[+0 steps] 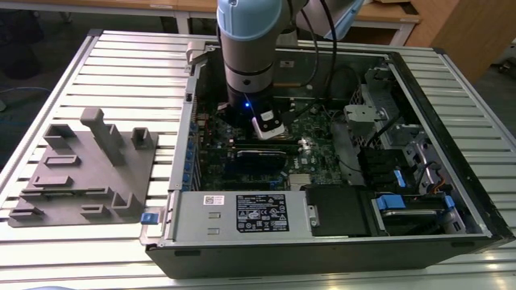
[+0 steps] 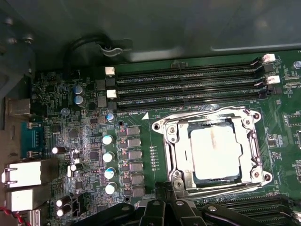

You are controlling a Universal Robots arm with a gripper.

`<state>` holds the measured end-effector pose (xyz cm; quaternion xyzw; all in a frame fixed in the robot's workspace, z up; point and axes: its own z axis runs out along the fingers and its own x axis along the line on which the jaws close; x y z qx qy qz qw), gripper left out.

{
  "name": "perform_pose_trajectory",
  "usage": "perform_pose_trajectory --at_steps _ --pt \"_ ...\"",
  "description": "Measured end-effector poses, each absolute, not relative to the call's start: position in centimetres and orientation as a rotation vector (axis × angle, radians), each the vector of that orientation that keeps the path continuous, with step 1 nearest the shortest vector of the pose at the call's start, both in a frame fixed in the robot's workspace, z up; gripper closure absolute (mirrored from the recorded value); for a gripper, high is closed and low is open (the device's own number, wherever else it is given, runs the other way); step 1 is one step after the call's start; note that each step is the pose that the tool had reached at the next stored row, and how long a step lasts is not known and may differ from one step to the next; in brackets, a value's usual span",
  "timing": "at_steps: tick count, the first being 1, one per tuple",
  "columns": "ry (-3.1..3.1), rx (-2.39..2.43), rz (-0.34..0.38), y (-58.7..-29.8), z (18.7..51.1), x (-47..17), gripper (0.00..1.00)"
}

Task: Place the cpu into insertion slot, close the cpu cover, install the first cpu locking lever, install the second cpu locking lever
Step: 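Install the second cpu locking lever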

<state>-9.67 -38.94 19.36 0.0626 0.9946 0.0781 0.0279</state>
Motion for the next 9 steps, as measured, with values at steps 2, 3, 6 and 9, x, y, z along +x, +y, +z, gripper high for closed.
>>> perform_pose_trajectory --at_steps 2,3,6,9 --pt "3.07 0.193 0.241 -38.94 19.36 -9.67 0.89" --pt "3.07 0.193 0.241 -38.94 19.39 -9.68 0.89" --pt "3.07 0.193 0.242 -38.93 19.68 -9.67 0.89" --pt "3.07 0.193 0.241 -38.94 20.11 -9.68 0.89"
